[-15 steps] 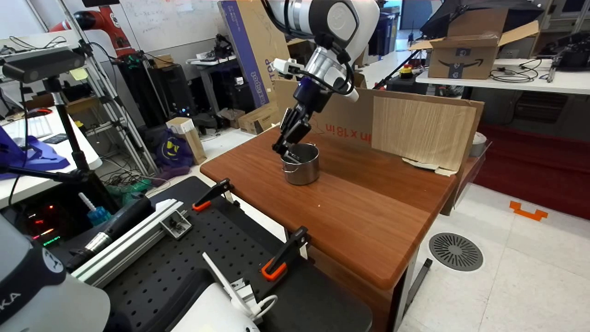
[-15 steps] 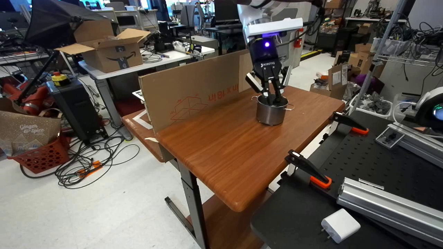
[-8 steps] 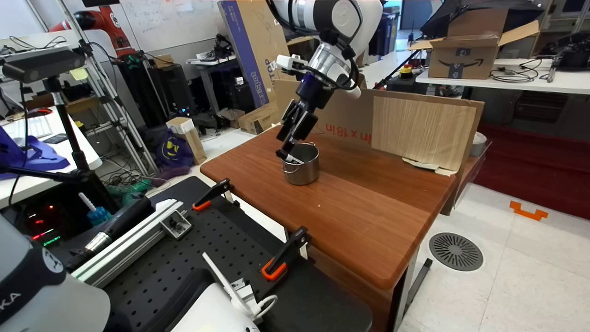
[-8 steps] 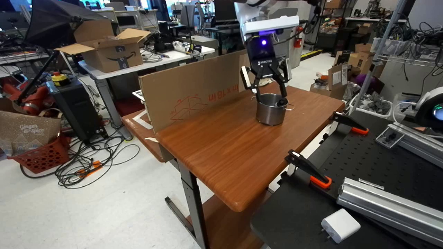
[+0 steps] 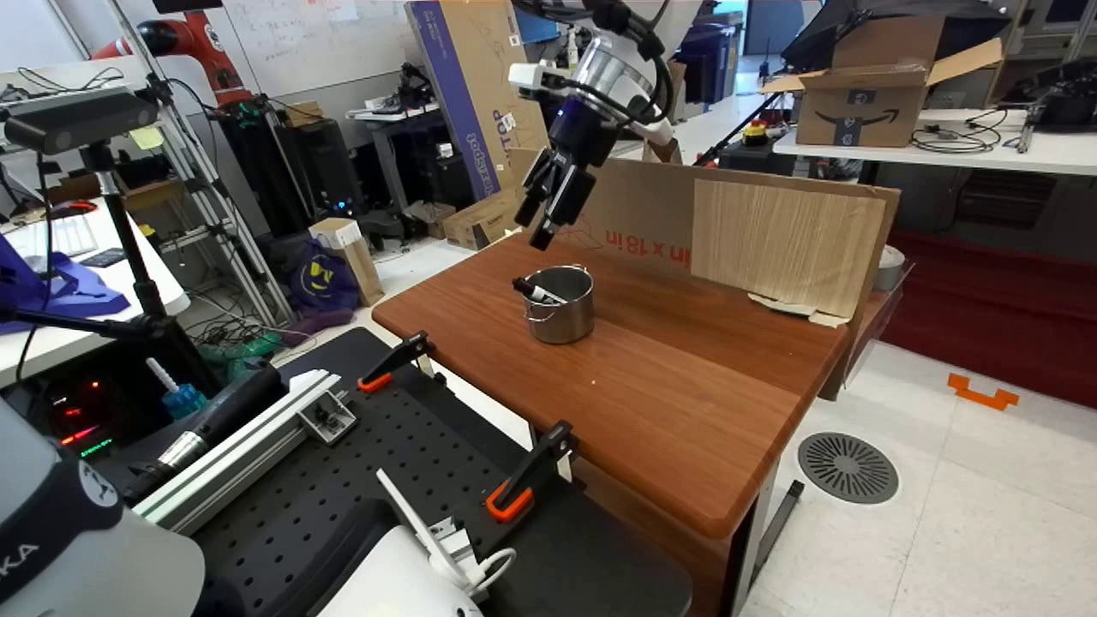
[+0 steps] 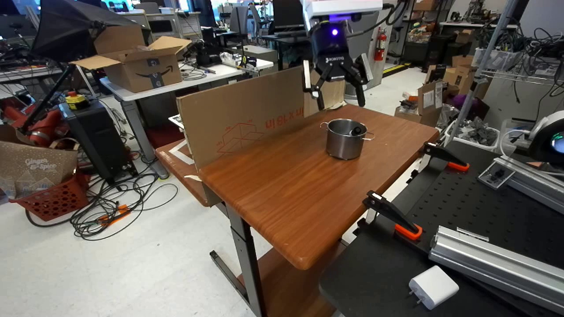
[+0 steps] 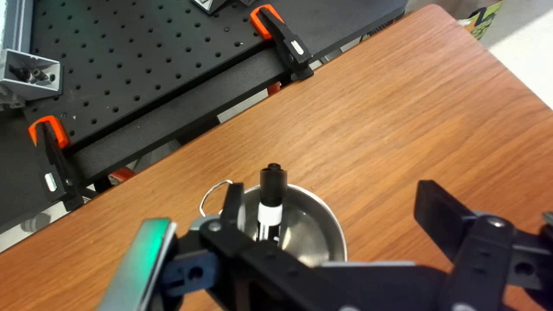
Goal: Put the black marker in the pot
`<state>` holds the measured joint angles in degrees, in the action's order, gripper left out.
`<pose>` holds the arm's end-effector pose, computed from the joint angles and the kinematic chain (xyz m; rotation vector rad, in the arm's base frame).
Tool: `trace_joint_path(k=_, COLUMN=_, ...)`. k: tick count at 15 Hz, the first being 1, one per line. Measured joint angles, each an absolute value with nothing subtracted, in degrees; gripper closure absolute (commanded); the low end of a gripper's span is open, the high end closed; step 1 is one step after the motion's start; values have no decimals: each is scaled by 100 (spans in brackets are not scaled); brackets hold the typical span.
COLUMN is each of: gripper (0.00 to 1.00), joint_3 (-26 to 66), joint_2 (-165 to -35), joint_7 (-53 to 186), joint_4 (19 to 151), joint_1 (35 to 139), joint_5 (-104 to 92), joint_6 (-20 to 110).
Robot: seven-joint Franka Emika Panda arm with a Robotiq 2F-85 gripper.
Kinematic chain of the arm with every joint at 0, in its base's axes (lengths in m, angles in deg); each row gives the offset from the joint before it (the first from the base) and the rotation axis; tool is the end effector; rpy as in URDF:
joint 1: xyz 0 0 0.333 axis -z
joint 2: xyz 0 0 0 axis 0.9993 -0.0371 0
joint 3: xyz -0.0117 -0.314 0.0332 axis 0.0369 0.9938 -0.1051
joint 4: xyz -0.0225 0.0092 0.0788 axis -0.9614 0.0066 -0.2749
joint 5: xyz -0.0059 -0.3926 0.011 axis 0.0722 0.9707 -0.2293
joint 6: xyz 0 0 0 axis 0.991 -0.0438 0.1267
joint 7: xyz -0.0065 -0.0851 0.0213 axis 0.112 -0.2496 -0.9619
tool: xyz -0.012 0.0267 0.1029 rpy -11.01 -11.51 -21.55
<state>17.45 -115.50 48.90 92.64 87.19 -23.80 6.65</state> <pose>0.5882 0.0186 0.2293 -2.7821 0.7181 0.9725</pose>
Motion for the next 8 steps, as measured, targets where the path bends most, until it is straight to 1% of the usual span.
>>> trace_joint_path(k=3, gripper=0, joint_3=1732, joint_2=-11082, joint_7=4960, joint_4=9567, joint_1=8694, joint_5=-2379, joint_6=786)
trace_joint_path(k=8, gripper=0, joint_3=1732, joint_2=-11031, joint_7=5014, joint_4=9746, joint_1=8694, joint_5=-2379, joint_6=967)
